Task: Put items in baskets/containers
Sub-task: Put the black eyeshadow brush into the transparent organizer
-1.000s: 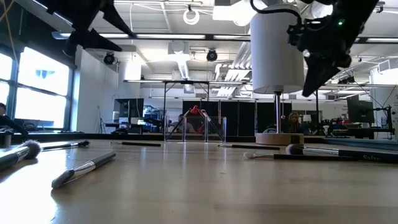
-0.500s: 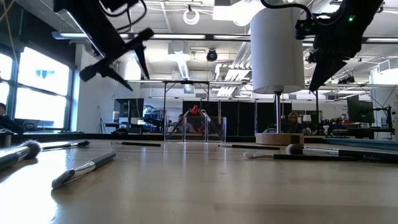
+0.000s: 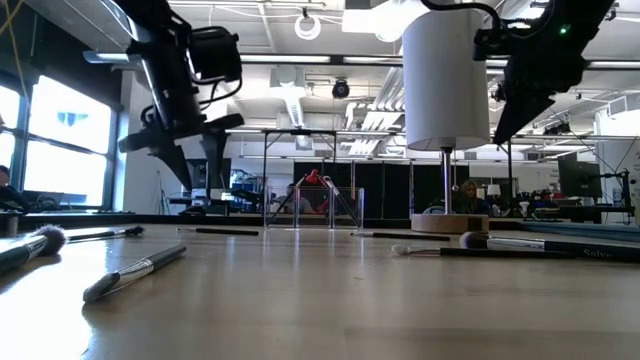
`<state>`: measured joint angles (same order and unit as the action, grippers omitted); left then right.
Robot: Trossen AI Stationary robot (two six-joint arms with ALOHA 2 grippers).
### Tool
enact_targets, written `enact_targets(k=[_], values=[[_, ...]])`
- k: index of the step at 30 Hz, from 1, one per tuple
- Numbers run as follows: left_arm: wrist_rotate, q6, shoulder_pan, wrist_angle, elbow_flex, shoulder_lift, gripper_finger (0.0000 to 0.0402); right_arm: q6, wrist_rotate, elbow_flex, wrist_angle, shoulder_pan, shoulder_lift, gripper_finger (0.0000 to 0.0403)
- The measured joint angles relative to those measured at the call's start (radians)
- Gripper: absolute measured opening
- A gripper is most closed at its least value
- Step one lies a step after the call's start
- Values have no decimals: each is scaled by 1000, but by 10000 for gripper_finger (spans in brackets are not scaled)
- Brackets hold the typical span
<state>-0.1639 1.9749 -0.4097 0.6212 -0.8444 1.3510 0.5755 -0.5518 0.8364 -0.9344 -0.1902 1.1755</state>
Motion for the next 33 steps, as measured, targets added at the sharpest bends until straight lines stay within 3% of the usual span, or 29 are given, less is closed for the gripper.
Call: enact_targets(k=[16, 33], values=[[72, 168, -37, 49, 1, 105, 223, -19, 50, 0, 8, 0, 0, 3], [51, 178, -38, 61, 1, 189, 223, -18, 72, 0, 11, 0, 0, 3]])
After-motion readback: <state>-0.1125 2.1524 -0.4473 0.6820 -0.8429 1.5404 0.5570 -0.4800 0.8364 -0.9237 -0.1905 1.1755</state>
